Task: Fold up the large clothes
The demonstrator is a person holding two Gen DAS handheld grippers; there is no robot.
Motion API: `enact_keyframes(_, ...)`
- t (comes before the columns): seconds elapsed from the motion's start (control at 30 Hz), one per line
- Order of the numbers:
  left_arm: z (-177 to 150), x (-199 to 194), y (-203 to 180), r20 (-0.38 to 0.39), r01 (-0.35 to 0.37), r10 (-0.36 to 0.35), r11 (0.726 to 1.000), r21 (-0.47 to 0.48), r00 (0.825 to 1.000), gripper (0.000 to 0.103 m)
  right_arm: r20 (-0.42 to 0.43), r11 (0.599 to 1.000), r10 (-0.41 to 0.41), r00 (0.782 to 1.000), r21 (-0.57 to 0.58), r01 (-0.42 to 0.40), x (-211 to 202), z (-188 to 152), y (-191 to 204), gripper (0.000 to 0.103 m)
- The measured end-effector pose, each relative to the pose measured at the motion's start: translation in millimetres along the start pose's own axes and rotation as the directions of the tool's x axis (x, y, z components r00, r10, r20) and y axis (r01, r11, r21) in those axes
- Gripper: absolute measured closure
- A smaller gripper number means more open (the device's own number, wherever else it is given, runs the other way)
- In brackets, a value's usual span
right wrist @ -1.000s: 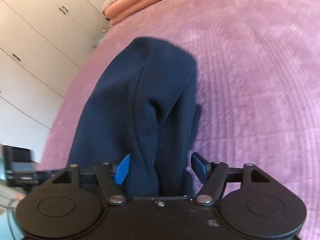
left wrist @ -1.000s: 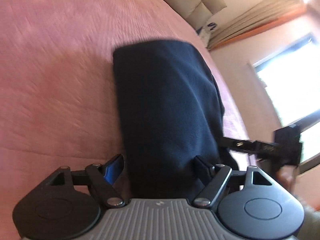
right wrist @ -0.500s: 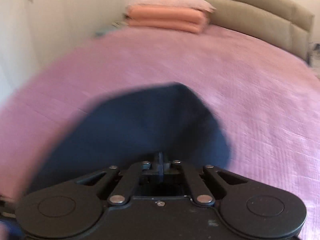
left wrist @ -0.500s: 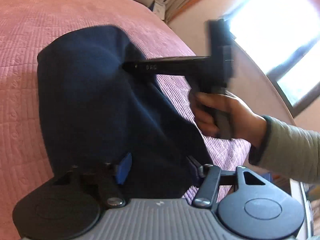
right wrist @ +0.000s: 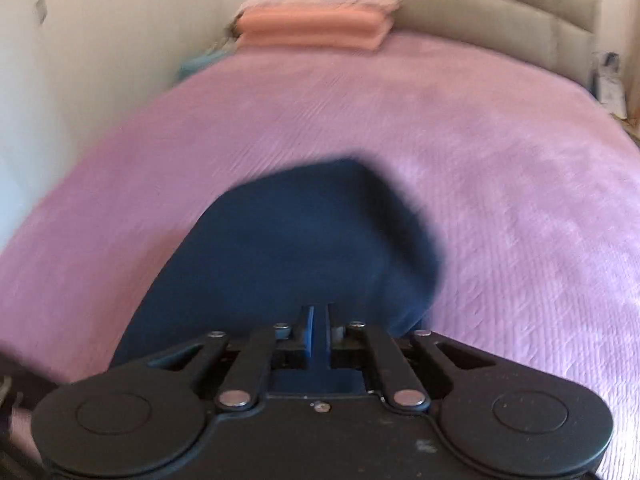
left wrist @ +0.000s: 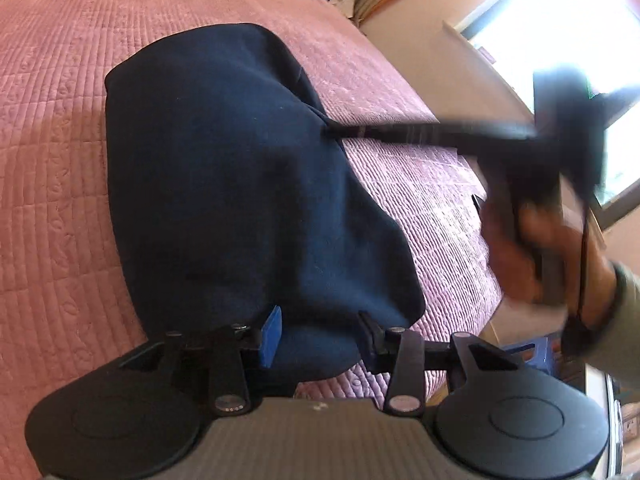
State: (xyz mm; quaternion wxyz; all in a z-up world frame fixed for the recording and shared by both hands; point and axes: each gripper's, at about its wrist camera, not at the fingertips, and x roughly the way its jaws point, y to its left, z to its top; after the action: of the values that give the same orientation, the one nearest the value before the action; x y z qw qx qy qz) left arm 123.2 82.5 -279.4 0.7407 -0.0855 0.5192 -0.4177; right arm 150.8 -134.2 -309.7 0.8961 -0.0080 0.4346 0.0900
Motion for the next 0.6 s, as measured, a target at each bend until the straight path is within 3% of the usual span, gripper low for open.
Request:
enact_keyframes(0.1,2.5,2.1,-1.6,-0.004,-0.005,0.005,1.000,-0.014,1.000,0.060,-0.087,0.999,-0.054,0.995,-0.010,0.053,21.1,-27.9,7.5,0.103)
enact_keyframes(0.27,-5.1,-7.0,6.4,0.011,-0.004,0.004,0.999,-0.041,1.000,0.060,-0.143,0.994,-0.099,0.985,0.035,0.105,10.8,-49.8,-6.5,0.103)
enact_keyframes(0.43,-10.9,-33.9,-3.0,0.046,-0.090,0.094,0.992,-0.091,0.994,0.053,-0.224,0.991,-0.095,0.970,0.073,0.114,-7.1,-68.5,-6.8,0.100)
enact_keyframes(0.47,-10.3,-39.8,-8.9,0.050,-0.124,0.128,0.989,-0.074,0.990,0.047,-0.232,0.991,-0.086,0.969,0.084,0.108,-13.2,-68.7,-7.0,0.096)
enact_keyframes(0.5,-8.6,-46.0,-16.2,0.058,-0.177,0.180,0.983,-0.050,0.982,0.041,-0.239,0.990,-0.076,0.968,0.101,0.102,-18.6,-68.6,-8.4,0.085)
enact_keyframes(0.53,-6.1,-50.7,-22.2,0.064,-0.217,0.219,0.975,-0.036,0.974,0.039,-0.239,0.988,-0.069,0.969,0.117,0.100,-26.2,-69.5,-9.5,0.070)
enact_keyframes(0.6,-2.1,-62.0,-34.9,0.084,-0.289,0.289,0.957,-0.010,0.954,0.037,-0.226,0.984,-0.061,0.972,0.148,0.096,-40.5,-67.2,-13.9,0.053)
